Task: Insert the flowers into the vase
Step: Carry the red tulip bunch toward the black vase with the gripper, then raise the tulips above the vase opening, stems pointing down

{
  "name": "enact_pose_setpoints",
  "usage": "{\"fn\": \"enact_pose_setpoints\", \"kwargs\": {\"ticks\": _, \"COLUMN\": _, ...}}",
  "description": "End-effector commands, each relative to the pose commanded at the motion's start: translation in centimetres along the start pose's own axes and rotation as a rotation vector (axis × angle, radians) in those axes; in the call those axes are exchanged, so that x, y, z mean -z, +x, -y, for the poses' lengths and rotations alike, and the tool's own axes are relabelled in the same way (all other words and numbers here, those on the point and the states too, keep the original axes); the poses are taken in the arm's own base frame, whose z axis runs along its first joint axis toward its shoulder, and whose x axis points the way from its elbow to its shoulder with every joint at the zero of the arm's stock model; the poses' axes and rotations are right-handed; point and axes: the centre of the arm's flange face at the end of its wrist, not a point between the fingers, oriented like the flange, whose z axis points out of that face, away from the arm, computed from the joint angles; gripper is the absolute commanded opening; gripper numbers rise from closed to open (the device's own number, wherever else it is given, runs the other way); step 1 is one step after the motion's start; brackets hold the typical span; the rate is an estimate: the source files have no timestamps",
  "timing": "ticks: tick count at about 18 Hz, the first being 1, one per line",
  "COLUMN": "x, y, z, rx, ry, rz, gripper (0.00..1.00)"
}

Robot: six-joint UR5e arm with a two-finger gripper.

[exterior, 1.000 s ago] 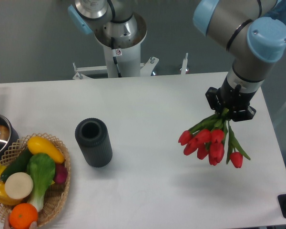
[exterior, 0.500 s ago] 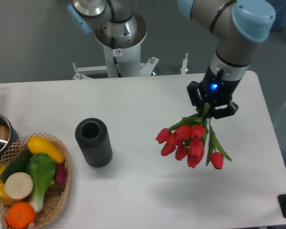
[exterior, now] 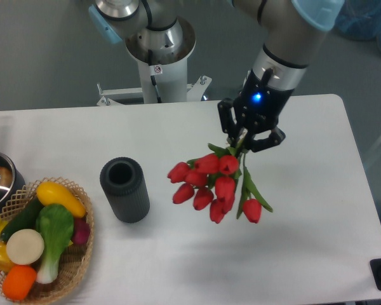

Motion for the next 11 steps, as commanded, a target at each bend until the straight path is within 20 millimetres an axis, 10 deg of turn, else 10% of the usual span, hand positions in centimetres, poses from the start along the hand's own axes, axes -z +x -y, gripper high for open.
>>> {"fn": "enact_pose_setpoints", "kwargs": {"ticks": 11, "x": -0.7, "y": 4.5, "z": 0.4, "rx": 0.033, "ry": 0.274, "rz": -0.017, "gripper": 0.0}}
